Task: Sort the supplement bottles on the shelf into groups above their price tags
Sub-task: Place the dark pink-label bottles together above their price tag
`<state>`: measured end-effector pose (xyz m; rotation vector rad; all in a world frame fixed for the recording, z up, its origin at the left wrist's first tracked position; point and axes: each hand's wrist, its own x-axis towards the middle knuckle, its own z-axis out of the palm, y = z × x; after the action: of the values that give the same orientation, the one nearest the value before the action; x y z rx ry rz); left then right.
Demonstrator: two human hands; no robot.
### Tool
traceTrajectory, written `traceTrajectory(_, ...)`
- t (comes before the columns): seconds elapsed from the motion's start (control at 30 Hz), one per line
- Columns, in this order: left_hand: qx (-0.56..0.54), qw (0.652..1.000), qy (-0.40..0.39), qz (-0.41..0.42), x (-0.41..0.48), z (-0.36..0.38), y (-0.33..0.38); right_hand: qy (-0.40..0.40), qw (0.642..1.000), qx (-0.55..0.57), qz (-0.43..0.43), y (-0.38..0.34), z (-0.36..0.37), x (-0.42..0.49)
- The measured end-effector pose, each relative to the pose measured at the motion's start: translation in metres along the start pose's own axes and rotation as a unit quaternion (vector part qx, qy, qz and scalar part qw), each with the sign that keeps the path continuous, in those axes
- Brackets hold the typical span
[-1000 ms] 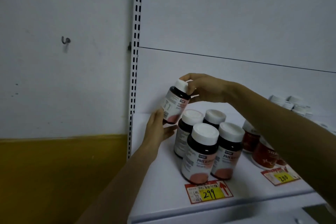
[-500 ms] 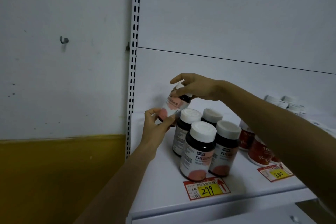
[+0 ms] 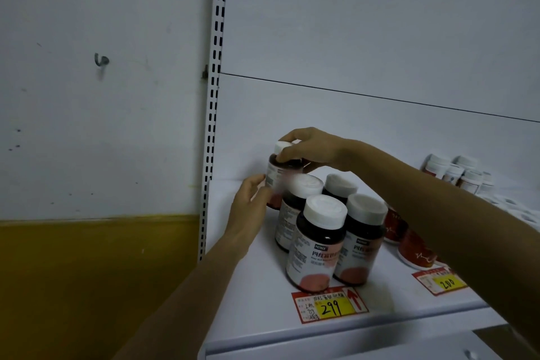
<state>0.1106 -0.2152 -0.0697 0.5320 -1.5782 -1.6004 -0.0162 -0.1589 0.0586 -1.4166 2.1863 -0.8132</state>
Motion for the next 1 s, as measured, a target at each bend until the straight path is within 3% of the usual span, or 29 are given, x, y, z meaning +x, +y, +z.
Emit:
traceTrajectory(0.3, 0.047, 0.999, -0.014, 0.005, 0.003, 0.003, -0.010, -0.054, 0.993, -0.102, 0.026, 0.005, 0.003, -0.009)
traceTrajectory(0.57, 0.056, 0.996, -0.061, 0.019, -0.004, 0.006, -0.003, -0.022, 0.989, -0.146, 0.019, 0.006, 0.002, -0.022)
traceTrajectory(0.7, 0.053, 0.994, -0.088, 0.023, -0.004, 0.006, -0.006, 0.036, 0.982, -0.186, -0.003, 0.010, 0.014, -0.022)
traceTrajectory(1.0, 0.053, 0.994, -0.092, 0.026, -0.004, 0.006, -0.007, 0.061, 0.980, -0.189, -0.009, 0.009, 0.015, -0.020)
